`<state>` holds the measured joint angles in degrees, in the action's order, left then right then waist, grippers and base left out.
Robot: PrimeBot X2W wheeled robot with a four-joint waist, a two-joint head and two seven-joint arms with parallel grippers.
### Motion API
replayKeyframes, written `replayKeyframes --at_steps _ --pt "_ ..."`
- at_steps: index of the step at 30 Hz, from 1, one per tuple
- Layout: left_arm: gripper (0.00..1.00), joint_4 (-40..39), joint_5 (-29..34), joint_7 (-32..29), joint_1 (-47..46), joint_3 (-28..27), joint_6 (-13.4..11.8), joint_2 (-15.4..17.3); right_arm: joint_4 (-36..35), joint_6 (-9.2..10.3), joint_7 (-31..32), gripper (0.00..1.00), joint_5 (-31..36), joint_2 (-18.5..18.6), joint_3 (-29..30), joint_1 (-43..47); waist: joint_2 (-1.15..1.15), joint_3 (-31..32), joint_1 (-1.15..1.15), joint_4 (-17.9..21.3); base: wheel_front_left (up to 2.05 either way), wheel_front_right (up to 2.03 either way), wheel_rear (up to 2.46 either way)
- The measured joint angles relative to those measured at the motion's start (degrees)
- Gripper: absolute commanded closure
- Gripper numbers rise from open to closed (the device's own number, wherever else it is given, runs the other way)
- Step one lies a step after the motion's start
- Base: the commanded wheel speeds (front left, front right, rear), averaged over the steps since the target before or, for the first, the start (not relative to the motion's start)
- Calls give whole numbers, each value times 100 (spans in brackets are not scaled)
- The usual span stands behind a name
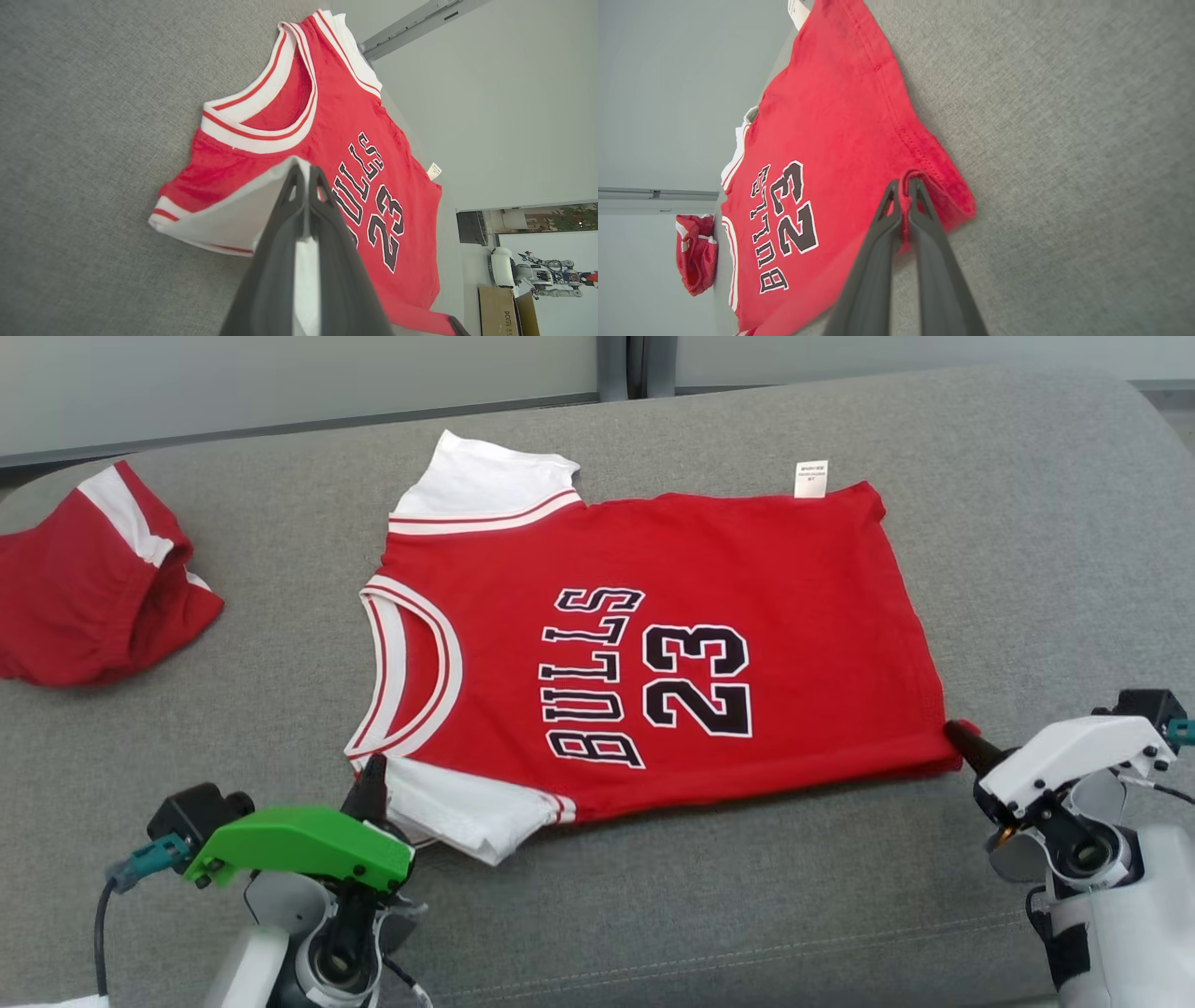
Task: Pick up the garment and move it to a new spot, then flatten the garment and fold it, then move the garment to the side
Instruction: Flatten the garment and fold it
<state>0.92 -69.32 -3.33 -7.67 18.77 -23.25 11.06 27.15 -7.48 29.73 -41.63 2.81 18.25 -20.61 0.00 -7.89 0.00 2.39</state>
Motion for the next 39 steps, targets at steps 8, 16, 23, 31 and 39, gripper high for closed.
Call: replayKeyframes --at_steps 8,16,23,31,39 --pt "100 825 27 100 -801 -64 116 -181 1032 0 43 100 682 -1 336 -1046 0 -231 0 18 0 0 0" --pt "100 1466 42 244 -1354 -147 307 -286 1747 0 -62 100 1084 -2 401 -1738 0 -436 0 42 0 0 0" --pt "100 1745 100 334 -1587 -156 387 -294 2086 0 -135 100 1300 -1 391 -2035 0 -498 0 63 0 0 0" --pt "53 2031 200 377 -1789 -83 492 -275 2542 0 -244 0 1572 -1 405 -2386 0 -523 0 89 0 0 0" --pt "0 2168 297 443 -1883 -16 569 -256 2795 0 -487 0 1709 -1 651 -2737 0 -522 0 66 0 0 0"
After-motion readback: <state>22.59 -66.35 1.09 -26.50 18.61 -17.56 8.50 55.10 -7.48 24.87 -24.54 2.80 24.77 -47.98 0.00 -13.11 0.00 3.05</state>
